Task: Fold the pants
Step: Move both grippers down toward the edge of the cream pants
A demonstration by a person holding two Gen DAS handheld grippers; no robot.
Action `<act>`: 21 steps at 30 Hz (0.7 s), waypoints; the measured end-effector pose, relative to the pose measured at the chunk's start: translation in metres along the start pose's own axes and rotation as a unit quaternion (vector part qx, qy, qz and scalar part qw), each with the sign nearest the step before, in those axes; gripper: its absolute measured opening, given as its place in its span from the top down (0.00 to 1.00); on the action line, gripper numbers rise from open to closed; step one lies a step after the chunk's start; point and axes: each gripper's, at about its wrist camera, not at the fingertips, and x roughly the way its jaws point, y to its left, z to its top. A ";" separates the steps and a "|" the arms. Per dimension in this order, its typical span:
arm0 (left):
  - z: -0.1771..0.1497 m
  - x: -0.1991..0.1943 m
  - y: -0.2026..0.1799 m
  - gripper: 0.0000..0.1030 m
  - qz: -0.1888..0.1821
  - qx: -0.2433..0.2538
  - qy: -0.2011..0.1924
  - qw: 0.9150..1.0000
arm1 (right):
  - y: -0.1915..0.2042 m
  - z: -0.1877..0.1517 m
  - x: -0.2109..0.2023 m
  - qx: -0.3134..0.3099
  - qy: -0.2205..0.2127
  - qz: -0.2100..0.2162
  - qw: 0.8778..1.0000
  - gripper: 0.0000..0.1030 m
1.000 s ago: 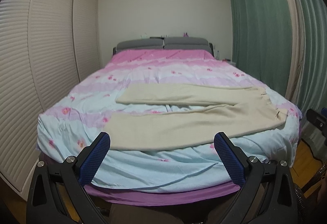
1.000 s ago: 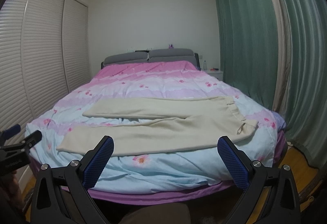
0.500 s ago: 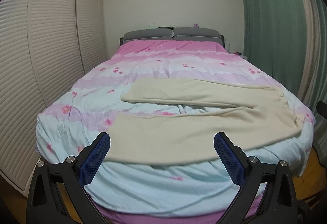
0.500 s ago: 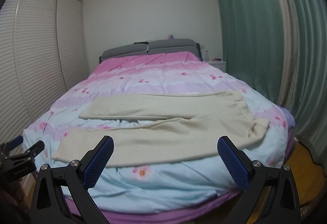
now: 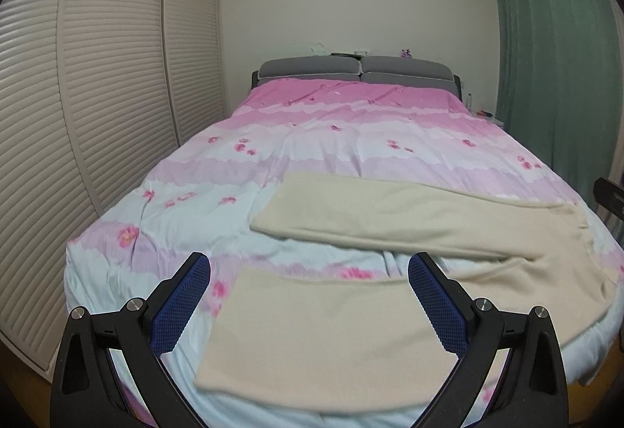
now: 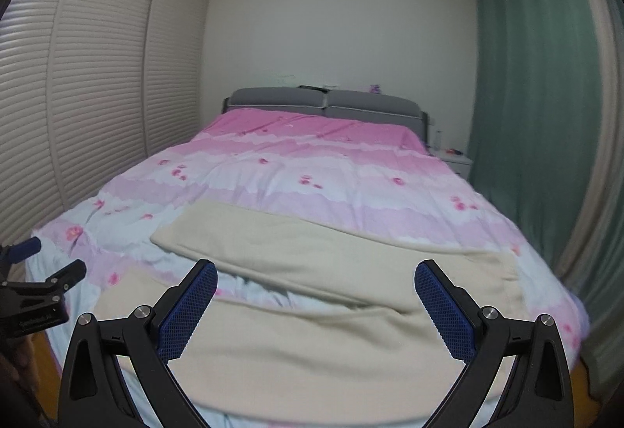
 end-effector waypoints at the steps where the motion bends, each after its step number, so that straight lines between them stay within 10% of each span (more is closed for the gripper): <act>1: 0.004 0.007 0.003 0.00 0.001 0.001 -0.001 1.000 | 0.005 0.007 0.015 -0.002 0.001 0.009 1.000 0.00; 21: 0.090 0.285 0.065 0.03 -0.063 0.015 0.074 0.995 | 0.099 0.074 0.318 -0.044 0.102 0.103 0.988 0.00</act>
